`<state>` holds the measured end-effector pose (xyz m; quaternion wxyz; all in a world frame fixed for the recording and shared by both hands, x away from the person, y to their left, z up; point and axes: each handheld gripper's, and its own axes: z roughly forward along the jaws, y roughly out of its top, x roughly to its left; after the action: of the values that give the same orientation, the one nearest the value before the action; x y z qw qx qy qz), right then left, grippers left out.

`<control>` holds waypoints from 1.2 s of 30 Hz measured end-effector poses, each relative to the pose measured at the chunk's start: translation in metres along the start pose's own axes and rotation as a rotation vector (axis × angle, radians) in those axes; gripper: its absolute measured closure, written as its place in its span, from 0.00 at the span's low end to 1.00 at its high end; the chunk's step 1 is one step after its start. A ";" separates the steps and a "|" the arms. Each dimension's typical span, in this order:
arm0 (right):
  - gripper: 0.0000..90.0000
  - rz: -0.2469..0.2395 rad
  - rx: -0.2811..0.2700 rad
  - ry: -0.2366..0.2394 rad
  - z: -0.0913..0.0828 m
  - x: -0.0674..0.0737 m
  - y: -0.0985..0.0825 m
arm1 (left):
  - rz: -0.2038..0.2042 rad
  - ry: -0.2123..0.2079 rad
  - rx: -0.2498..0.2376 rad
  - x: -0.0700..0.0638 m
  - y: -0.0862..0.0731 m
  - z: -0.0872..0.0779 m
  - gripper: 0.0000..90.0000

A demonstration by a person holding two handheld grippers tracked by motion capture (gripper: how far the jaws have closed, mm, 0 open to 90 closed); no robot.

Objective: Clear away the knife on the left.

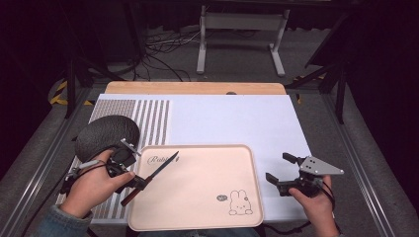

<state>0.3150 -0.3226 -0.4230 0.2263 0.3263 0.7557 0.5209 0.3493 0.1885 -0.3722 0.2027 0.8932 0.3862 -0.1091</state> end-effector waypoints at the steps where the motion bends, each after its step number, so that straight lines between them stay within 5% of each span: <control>1: 0.05 0.001 -0.001 0.000 0.000 0.000 0.000 | 0.000 0.003 0.008 -0.001 0.001 0.002 0.86; 21: 0.05 0.004 0.008 0.013 0.000 -0.001 -0.001 | -0.025 -0.073 0.067 -0.001 0.006 0.045 0.86; 36: 0.05 0.001 0.022 0.021 0.002 0.000 -0.003 | -0.036 -0.050 0.120 -0.003 0.007 0.060 0.86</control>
<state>0.3159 -0.3219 -0.4262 0.2145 0.3234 0.7636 0.5160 0.3506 0.1555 -0.4228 0.1566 0.8936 0.3899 -0.1579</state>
